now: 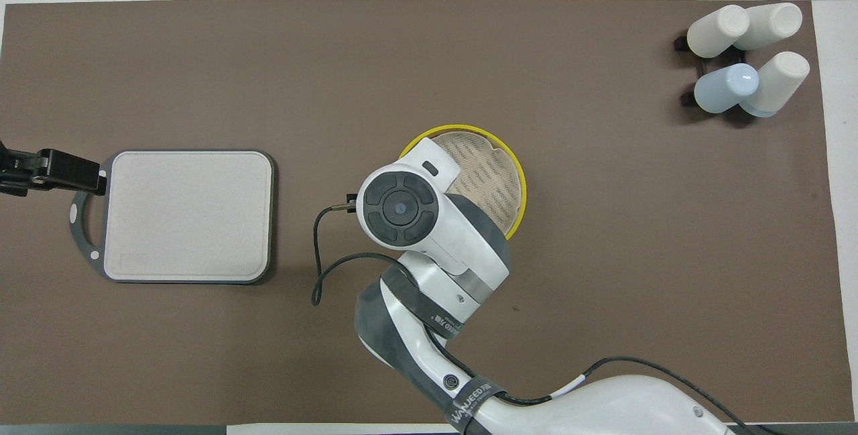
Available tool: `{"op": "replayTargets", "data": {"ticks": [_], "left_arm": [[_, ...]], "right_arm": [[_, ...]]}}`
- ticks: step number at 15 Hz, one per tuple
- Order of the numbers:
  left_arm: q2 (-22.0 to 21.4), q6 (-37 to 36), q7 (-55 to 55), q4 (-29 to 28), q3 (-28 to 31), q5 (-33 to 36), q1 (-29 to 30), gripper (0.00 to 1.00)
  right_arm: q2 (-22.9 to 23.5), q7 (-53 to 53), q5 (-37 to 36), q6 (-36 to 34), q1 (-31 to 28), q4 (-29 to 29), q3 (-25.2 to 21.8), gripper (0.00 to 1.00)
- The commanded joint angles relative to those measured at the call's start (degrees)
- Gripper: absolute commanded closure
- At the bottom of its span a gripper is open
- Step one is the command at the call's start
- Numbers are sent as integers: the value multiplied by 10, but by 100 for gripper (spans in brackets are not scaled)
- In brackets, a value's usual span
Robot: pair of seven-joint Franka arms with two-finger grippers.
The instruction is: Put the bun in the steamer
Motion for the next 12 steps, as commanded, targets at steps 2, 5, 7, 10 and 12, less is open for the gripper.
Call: {"op": "replayTargets", "data": {"ticks": [2,5,7,10,12], "left_arm": [[-12,18,10,-21,-4,9,5,0],[-12,22,10,-24,-4,9,6,0],[-12,22,10,-24,-4,9,6,0],[-13,22,9,-24,-4,9,6,0],[-13,22,10,-24,-4,9,6,0]], "right_arm": [[-47,-54,8,-132,-63,71,6,0],[-116,-129,44,-263,-133,68,3,0],[-159,-195,42,-349,-183,51,1,0],[-238,-321,43,-370,-277,-7,2,0],[-283,-368,44,-368,-308,-52,2,0]]}}
